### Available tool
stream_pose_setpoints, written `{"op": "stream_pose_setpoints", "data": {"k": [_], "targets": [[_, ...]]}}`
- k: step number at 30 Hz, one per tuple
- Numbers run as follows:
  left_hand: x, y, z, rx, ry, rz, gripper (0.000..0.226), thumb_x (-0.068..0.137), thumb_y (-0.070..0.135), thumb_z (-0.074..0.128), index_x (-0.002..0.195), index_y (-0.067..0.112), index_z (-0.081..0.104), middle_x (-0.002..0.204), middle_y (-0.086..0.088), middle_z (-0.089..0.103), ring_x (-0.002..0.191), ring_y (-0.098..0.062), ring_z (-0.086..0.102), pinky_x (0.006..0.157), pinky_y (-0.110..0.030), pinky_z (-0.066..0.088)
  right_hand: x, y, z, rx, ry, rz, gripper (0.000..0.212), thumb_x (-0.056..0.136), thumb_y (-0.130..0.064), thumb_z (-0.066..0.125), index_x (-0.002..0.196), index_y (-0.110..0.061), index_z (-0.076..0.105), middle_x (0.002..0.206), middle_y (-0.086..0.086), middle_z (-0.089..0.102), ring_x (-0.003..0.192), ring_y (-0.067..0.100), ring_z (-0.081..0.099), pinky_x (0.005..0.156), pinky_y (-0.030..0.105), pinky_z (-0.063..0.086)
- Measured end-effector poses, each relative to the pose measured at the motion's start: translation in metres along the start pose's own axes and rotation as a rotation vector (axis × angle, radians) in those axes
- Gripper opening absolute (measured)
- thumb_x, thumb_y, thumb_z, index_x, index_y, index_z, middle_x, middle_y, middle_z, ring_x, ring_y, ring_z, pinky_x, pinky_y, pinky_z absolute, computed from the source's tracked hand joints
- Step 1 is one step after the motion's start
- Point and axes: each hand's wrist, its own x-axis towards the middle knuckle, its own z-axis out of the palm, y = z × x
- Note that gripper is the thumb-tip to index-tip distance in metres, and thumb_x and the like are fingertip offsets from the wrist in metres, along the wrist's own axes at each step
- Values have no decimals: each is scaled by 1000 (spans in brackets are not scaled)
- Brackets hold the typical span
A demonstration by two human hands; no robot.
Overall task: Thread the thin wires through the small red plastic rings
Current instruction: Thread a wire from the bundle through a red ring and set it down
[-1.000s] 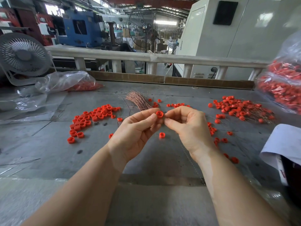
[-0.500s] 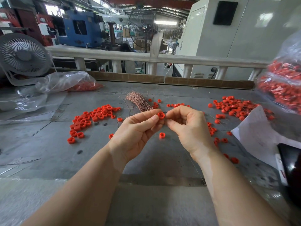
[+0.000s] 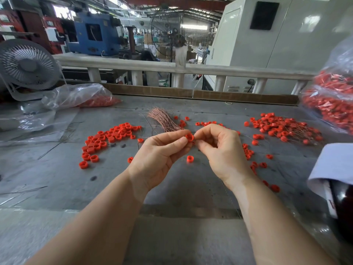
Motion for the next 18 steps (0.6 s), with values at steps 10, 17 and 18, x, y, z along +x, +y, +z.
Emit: {"op": "stream_pose_setpoints", "data": {"k": [10,17,18], "targets": [[0,0,0,5,22,7,16,64,6,62,70,11,76,73,-4,72,66,-10,69,59,-17,54,-2,-3,3,-27,15,6,27,83,6,62,73,-19,65,69,-1,64,59,-5,56,50,6,43],[-1,2,0,-31,-1,-5,18,66,4,60,70,11,76,75,-5,73,70,-11,70,61,-17,54,-2,-4,2,28,16,27,24,82,4,62,75,-18,66,72,2,66,62,-3,59,51,8,45],[-1,2,0,-31,-1,-5,18,66,4,60,70,10,76,75,-6,73,70,-11,70,61,-17,54,-2,-3,1,32,15,28,24,82,4,63,75,-19,66,72,2,67,63,-2,60,51,9,46]]}}
